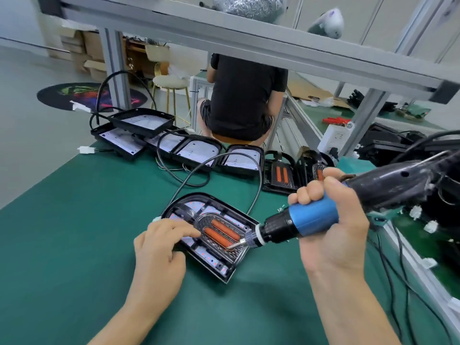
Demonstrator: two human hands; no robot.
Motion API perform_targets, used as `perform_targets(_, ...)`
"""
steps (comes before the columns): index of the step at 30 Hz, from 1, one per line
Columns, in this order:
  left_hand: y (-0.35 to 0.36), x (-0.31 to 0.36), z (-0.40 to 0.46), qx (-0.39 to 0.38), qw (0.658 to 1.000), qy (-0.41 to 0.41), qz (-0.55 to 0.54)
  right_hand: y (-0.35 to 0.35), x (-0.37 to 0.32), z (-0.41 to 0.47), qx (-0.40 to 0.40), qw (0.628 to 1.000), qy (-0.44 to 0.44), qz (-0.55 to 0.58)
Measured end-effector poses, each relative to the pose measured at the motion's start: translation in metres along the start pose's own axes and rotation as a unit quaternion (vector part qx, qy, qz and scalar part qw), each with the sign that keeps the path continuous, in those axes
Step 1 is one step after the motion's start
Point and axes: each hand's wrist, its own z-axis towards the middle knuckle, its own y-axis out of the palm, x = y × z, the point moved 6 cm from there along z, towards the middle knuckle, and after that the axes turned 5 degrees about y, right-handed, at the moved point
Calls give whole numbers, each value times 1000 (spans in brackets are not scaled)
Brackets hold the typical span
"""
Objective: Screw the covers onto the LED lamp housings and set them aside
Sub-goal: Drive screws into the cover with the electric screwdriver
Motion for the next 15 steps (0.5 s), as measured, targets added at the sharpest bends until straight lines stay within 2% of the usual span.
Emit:
perform_targets(4, 8, -3, -7, -42, 997, 56, 15, 10, 11, -5, -21, 998, 7, -51)
perform_targets(9, 12, -1, -6, -51, 990, 116, 63, 15, 15, -7, -33, 995, -4, -95)
perform_targets(15, 13, -2, -8, -58, 987, 127, 74, 18, 19, -7, -41, 994, -12, -106)
